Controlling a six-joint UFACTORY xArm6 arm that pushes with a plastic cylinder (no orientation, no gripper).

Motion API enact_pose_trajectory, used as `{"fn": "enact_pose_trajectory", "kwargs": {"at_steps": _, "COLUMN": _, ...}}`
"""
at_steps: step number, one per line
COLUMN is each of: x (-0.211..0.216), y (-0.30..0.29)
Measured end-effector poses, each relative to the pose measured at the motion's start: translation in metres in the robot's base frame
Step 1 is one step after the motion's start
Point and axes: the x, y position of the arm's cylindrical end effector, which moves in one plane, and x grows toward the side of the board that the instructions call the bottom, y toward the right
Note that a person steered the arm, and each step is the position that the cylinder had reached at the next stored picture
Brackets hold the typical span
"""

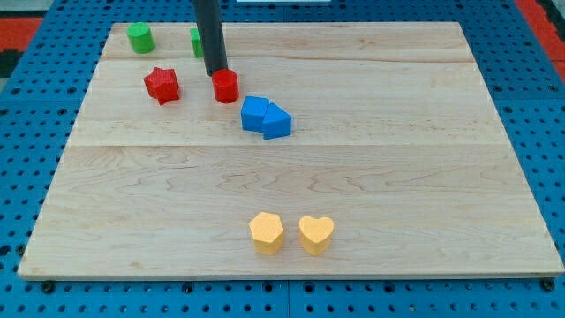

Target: Push the red star slightly towards left

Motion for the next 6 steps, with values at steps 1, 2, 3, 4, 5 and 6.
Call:
{"fn": "enact_pose_trajectory", "kwargs": {"at_steps": 1, "x": 0.026, "y": -0.024}}
{"fn": "enact_pose_trajectory", "kwargs": {"at_steps": 2, "x": 0.045, "y": -0.036}}
{"fn": "enact_pose_trajectory", "kwargs": {"at_steps": 3, "x": 0.047, "y": -0.065}}
{"fn": "enact_pose_trajectory", "kwargs": {"at_steps": 4, "x": 0.047, "y": -0.089}}
{"fn": "enact_pose_trajectory", "kwargs": {"at_steps": 5, "x": 0.067, "y": -0.081}}
{"fn": "enact_pose_trajectory", "kwargs": {"at_steps": 6, "x": 0.068, "y": -0.009}}
